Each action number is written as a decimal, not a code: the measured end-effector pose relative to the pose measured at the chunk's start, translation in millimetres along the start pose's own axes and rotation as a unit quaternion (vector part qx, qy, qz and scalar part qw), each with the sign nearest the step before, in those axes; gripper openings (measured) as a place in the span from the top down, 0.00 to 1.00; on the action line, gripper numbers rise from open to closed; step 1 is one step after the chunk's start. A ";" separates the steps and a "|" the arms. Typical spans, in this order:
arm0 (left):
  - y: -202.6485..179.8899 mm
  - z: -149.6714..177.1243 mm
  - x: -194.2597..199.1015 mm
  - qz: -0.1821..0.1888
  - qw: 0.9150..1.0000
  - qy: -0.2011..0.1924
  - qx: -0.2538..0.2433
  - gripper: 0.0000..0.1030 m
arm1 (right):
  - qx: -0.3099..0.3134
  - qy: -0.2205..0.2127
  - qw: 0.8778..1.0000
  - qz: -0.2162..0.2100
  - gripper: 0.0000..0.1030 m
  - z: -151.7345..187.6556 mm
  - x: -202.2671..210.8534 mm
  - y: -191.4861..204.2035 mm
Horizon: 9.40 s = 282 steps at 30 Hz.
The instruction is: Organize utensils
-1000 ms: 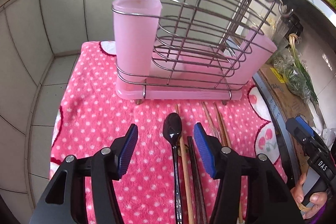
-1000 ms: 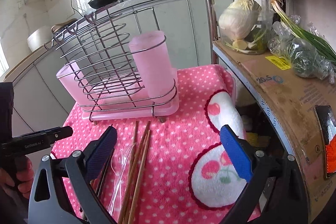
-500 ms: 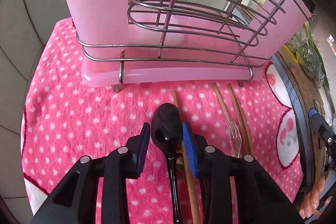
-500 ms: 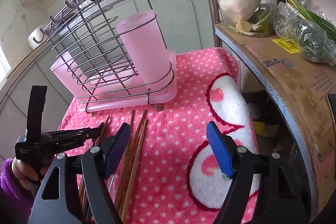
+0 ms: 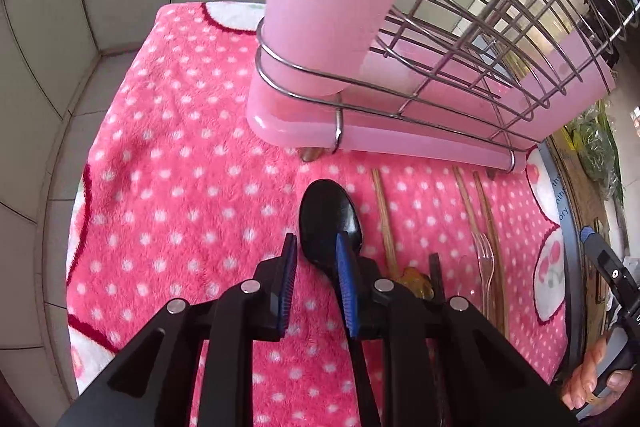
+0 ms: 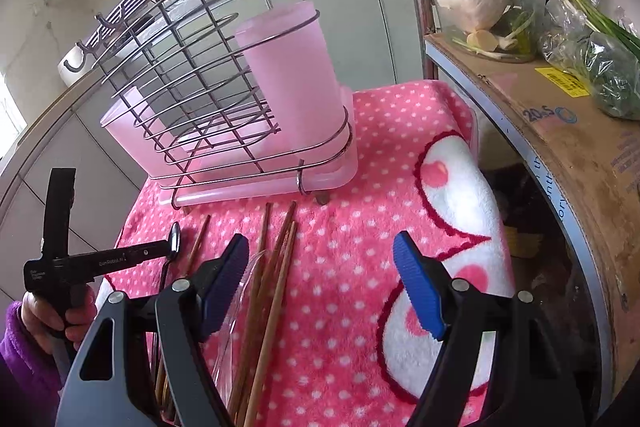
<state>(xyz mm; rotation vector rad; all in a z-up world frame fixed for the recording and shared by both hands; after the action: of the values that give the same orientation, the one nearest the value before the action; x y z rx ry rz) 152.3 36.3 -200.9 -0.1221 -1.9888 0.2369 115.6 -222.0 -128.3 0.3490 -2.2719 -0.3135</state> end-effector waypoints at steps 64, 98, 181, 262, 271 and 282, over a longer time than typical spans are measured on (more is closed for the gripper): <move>1.8 -42.5 145.3 0.012 0.987 -0.159 -0.039 0.99 | -0.034 0.020 0.999 -0.017 0.94 -24.1 12.4 26.8; -1.3 -125.6 304.3 -0.020 0.935 -0.353 -0.015 0.99 | 0.065 -0.193 0.979 -0.014 0.94 -181.8 174.0 81.0; 2.9 -202.0 155.4 0.033 0.964 -0.262 0.026 0.58 | 0.012 -0.054 0.998 -0.003 0.65 -211.4 14.5 28.0; -0.5 -17.7 38.1 0.004 1.000 0.003 -0.022 0.99 | -0.023 0.169 0.985 0.015 0.76 5.0 -105.8 44.1; -13.0 -29.0 19.0 0.010 0.999 0.039 -0.018 0.89 | -0.004 0.173 0.984 0.029 0.94 10.7 -116.9 49.4; -28.9 -26.6 -13.7 -0.039 0.996 0.069 -0.039 0.89 | -0.047 0.162 0.986 0.018 0.94 10.0 -90.6 21.6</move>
<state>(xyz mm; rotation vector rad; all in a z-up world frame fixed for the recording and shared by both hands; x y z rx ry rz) 182.8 8.5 -195.9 -0.1078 -1.8612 0.0964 163.1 -169.3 -189.6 0.2866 -1.9355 -0.3180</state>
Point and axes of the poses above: each gripper's, at about its wrist camera, not at the fingertips, and x roughly against the way its jaws point, y to its left, z to its underside, the point moved 8 cm from there along -x, roughly the way its jaws point, and after that the axes turned 3 degrees about -z, right-handed, at the moved point
